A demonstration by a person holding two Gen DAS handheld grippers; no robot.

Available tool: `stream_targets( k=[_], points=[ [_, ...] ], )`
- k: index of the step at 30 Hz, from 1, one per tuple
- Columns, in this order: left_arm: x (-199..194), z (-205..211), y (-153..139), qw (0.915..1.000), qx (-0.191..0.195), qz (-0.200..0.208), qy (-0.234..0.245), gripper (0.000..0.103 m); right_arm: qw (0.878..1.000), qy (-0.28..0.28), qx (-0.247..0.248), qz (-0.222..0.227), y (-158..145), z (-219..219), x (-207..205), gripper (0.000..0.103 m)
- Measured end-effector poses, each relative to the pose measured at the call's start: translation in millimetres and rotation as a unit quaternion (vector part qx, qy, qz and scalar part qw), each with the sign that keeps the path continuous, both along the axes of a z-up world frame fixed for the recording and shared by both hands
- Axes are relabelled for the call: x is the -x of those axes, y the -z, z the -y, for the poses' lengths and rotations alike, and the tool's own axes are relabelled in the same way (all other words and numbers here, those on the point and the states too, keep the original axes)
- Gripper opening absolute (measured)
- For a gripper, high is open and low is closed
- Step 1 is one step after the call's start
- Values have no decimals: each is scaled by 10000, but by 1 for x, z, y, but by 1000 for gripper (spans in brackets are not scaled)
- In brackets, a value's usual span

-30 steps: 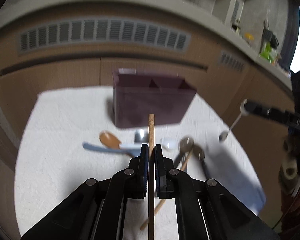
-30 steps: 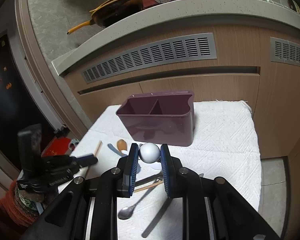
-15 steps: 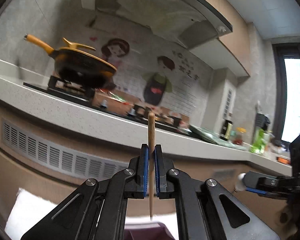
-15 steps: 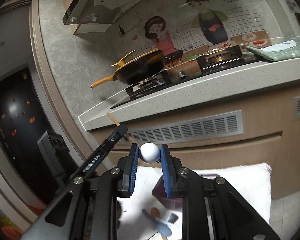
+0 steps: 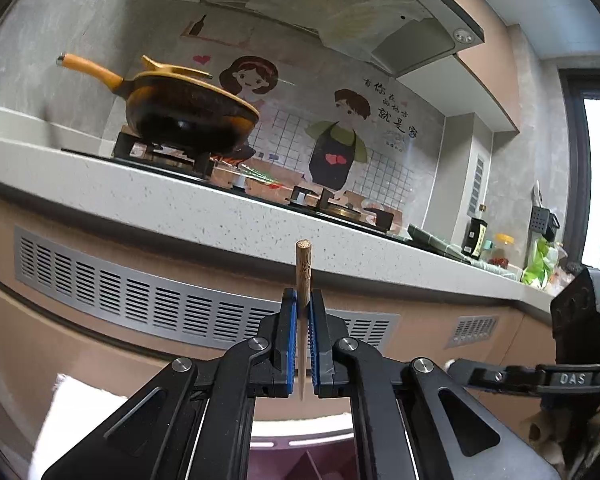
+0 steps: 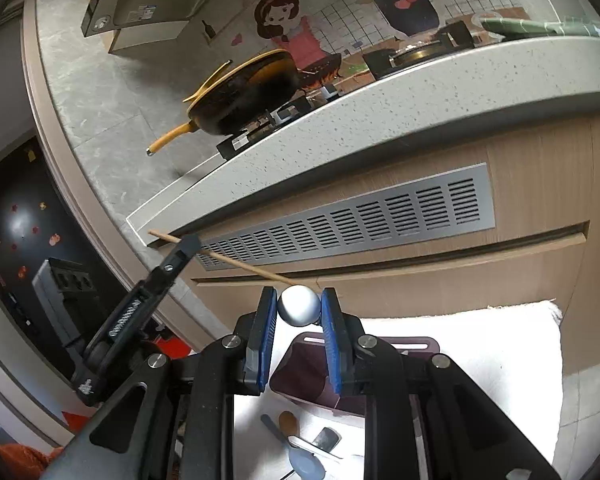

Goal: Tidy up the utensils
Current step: 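Carry both items over the maroon holder and open both tools to drop them in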

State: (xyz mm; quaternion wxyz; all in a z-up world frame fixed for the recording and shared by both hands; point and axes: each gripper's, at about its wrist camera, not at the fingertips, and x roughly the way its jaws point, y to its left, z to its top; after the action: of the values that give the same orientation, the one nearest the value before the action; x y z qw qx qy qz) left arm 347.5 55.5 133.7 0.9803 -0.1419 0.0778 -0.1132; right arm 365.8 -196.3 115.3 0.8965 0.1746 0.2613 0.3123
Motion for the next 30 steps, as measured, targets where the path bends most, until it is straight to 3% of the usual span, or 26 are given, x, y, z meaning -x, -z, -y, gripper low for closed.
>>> stream_targets(
  k=[10, 19, 20, 23, 26, 30],
  points=[
    [24, 4, 20, 9976, -137, -634, 260, 6, 9994, -2, 225, -280, 32, -15, -6, 20],
    [-4, 15, 90, 9824, -373, -1774, 444, 7, 9929, 147, 621, -1005, 89, -29, -28, 21],
    [-8, 17, 98, 9792, -386, -1920, 526, 11, 9909, 150, 721, -1125, 96, -30, -30, 21],
    [-15, 15, 111, 9721, -260, -2205, 755, 53, 9854, 288, 1006, -1339, 106, -31, -34, 21],
    [-1, 7, 102, 9785, -153, -1923, 729, 59, 9898, 457, 937, -972, 89, -19, -18, 22],
    [27, -9, 76, 9894, -89, -1405, 363, 63, 9929, 703, 961, 52, 53, -2, 24, 27]
  ],
)
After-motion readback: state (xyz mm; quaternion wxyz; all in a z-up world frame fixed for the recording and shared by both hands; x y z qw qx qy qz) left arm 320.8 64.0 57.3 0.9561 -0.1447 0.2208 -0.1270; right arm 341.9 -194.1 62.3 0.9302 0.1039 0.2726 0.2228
